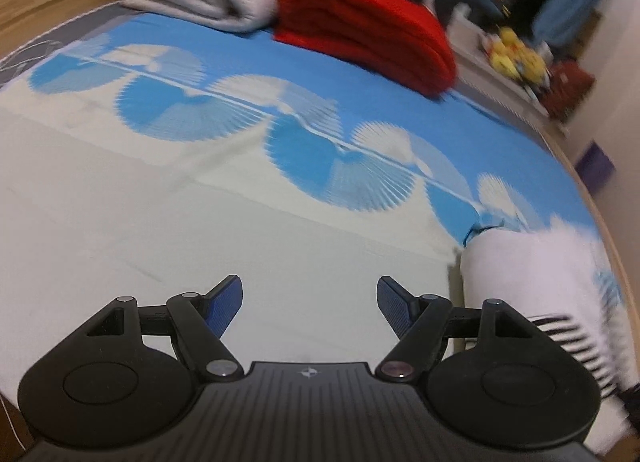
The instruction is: Fold small clothes
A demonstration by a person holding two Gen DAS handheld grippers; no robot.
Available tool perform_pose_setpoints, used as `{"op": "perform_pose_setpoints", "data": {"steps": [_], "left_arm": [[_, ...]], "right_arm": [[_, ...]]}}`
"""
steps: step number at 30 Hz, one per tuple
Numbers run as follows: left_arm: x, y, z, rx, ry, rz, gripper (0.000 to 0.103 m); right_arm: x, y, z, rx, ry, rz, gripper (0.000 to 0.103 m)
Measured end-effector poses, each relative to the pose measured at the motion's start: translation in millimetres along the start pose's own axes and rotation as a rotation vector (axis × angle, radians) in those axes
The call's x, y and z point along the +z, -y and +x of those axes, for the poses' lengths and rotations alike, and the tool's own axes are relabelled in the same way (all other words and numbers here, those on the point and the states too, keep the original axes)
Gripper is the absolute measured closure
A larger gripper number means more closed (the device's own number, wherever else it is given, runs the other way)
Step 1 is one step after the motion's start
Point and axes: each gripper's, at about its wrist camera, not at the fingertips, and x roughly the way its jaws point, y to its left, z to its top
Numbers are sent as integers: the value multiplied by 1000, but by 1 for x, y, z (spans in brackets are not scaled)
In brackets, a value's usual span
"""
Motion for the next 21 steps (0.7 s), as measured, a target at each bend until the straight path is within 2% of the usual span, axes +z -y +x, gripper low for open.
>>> {"op": "perform_pose_setpoints", "data": {"steps": [1, 2, 3, 5, 8, 11, 13, 14, 15, 17, 21], "left_arm": [[-3, 12, 5, -5, -8, 26, 24], [-6, 24, 10, -10, -16, 53, 24], [-10, 38, 15, -15, -24, 86, 24], [-18, 60, 24, -21, -33, 139, 24], [-30, 85, 36, -43, -56, 192, 24], [-41, 101, 48, -72, -71, 223, 24], [-45, 108, 54, -113, -104, 221, 24], [-46, 111, 57, -143, -122, 213, 24], [-48, 116, 60, -183, -134, 206, 24], [-51, 122, 65, -230, -157, 194, 22], [-61, 141, 83, -331, -255, 90, 20]], "right_arm": [[0, 23, 15, -72, -105, 43, 96], [-1, 41, 23, -105, -159, 94, 95], [-1, 57, 25, -116, -171, 131, 94], [9, 70, 16, -108, -124, 116, 92], [34, 71, 7, 1, -47, 71, 72], [59, 63, 20, 121, -59, 0, 70], [74, 50, 41, 201, -106, -72, 60], [78, 43, 55, 230, -132, -102, 52], [81, 35, 66, 246, -157, -121, 49], [81, 27, 96, 282, -225, -118, 47], [70, 15, 147, 307, -386, -69, 48]]}}
